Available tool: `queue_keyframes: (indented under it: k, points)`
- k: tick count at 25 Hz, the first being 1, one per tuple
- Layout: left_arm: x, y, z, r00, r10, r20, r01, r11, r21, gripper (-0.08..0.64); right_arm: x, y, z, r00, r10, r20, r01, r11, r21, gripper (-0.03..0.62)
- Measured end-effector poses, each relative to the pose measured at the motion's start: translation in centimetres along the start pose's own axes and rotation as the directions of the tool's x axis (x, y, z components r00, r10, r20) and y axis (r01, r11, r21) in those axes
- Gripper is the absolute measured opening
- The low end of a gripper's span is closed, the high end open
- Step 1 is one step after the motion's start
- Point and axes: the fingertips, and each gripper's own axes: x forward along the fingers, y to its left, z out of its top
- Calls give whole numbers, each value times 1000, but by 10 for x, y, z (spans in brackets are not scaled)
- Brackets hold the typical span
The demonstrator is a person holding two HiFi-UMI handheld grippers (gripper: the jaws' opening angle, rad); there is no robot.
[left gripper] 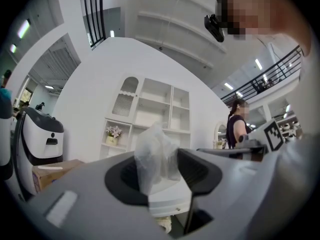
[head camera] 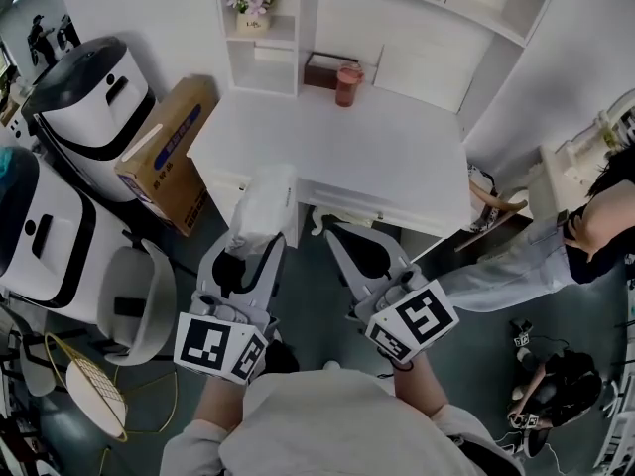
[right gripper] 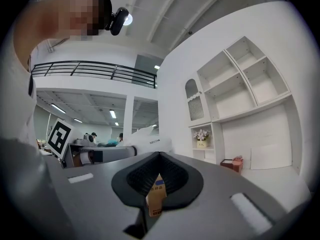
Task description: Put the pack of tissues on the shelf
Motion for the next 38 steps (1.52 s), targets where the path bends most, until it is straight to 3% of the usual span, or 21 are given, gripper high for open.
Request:
queue_keyframes:
  k: [20, 29, 38]
  points:
    - [41, 142, 13, 994, -107, -17, 107, 994, 19, 173, 151, 9, -2, 996, -88, 12, 88, 996, 3, 0]
    - [39, 170, 11, 991, -130, -9, 130, 991, 8, 173, 176, 21, -9, 995, -104, -8, 104, 995, -12, 0]
    - [59, 185, 5, 992, -122, -25, 122, 992, 0, 174, 193, 3, -14, 994, -109, -9, 109, 994, 7, 0]
